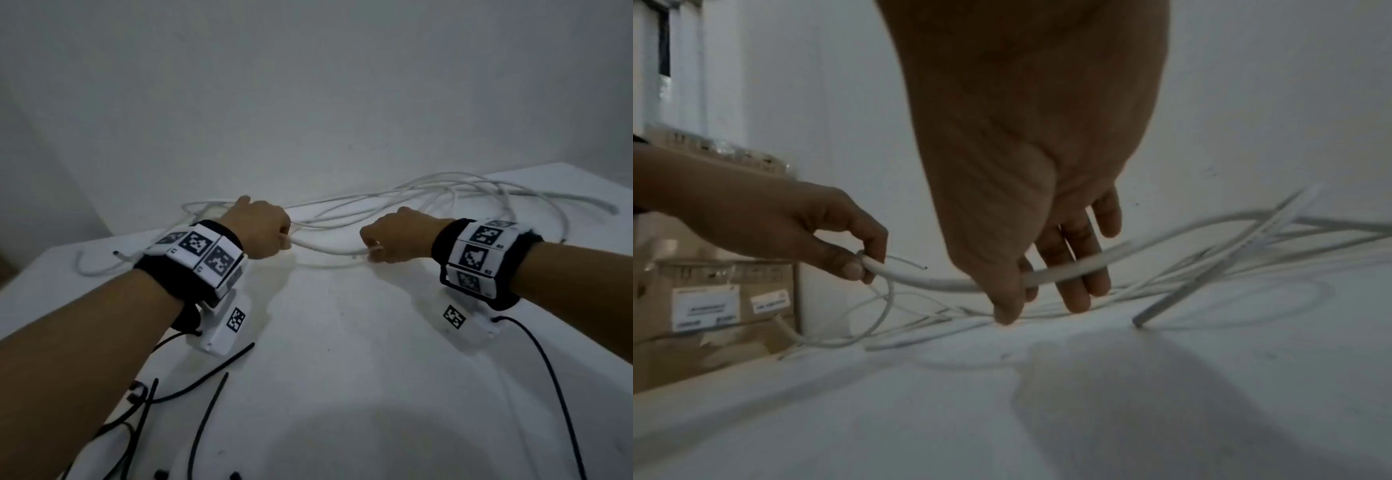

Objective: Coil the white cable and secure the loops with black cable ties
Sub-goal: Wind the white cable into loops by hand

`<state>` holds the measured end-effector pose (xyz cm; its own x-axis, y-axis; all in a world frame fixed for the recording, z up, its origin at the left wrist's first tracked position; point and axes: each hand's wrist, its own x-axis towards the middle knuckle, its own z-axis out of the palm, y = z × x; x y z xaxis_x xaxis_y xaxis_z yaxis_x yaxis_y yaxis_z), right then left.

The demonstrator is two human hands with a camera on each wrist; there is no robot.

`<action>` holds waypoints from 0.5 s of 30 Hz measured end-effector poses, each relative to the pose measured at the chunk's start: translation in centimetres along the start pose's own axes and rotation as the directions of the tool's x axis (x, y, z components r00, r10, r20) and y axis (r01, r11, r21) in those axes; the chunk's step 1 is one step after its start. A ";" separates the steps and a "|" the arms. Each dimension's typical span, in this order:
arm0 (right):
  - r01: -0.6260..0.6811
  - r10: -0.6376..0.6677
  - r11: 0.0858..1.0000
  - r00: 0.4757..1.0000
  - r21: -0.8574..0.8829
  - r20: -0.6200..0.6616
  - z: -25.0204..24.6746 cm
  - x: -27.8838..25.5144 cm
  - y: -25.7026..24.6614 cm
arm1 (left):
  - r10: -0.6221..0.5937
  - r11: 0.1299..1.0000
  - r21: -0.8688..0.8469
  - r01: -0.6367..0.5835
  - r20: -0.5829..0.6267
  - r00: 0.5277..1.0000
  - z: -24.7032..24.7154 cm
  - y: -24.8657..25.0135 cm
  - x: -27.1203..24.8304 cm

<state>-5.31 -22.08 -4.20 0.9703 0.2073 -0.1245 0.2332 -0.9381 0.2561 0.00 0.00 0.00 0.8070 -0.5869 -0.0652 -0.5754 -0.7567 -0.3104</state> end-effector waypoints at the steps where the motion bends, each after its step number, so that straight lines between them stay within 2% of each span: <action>1: -0.016 0.018 0.999 0.999 0.039 -0.037 -0.1 -0.2 0.3 | 0.000 0.998 -0.067 -0.001 -0.018 1.000 -0.6 -0.4 -0.3; 4: -0.111 0.133 0.989 0.957 0.099 -0.257 -1.0 -1.0 1.4 | -0.005 0.979 -0.198 -0.038 -0.213 0.977 -3.4 -2.0 -0.9; 7: -0.313 0.370 0.923 0.883 0.224 -0.290 -2.8 -2.2 2.4 | 0.001 0.971 -0.220 -0.091 -0.377 0.926 -6.6 -2.9 -1.3; 9: -0.342 0.472 0.848 0.836 0.405 -0.282 -3.9 -3.1 2.9 | 0.010 0.973 -0.199 -0.116 -0.466 0.885 -8.0 -3.0 -1.4; 12: -0.214 0.552 0.704 0.764 0.677 -0.333 -5.7 -3.5 3.6 | -0.003 0.969 -0.210 -0.133 -0.547 0.837 -8.8 -2.5 -1.6; 15: -0.060 0.627 0.548 0.690 0.834 -0.362 -7.5 -3.4 3.9 | -0.094 0.933 -0.338 -0.126 -0.564 0.821 -8.6 -2.2 -1.8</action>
<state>-7.19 -24.33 4.39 0.8384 -0.3447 0.4222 0.0163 -0.7584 -0.6516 -1.37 0.24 8.93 0.6413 -0.5732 0.5101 -0.6830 -0.7293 0.0392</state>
